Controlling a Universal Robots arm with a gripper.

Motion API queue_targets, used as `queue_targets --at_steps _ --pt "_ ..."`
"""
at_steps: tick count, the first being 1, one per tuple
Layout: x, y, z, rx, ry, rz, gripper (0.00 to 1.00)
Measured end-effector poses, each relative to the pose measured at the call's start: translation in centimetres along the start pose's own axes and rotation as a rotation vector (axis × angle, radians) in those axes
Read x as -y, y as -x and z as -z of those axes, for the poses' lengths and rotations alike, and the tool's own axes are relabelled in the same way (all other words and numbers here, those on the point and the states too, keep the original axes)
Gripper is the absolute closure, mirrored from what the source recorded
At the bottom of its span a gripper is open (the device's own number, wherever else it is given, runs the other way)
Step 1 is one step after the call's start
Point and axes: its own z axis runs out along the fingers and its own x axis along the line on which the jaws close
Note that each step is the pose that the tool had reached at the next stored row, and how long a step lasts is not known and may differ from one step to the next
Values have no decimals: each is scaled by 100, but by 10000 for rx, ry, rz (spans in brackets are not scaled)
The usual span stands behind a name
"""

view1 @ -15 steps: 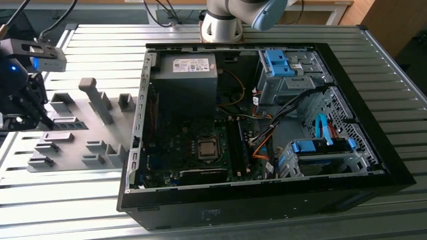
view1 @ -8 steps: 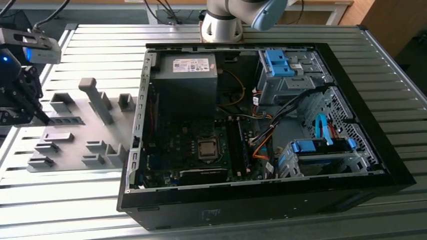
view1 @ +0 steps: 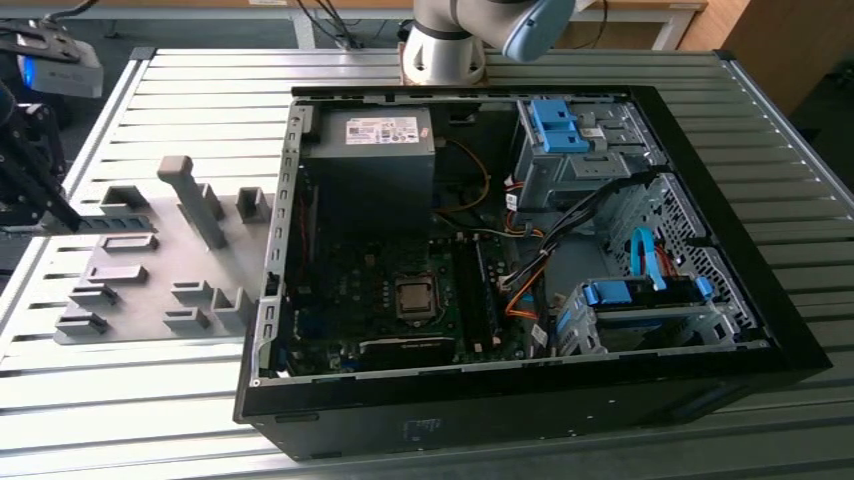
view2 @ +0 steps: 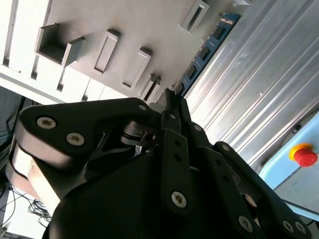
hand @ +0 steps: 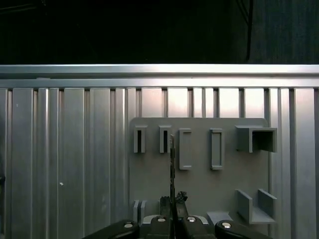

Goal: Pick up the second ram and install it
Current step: 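Pick up the second ram and move it above second insertion slot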

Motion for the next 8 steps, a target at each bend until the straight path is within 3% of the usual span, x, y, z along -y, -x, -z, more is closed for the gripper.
queue_targets --at_steps 8 --pt "-2 11 348 1 0 0 86"
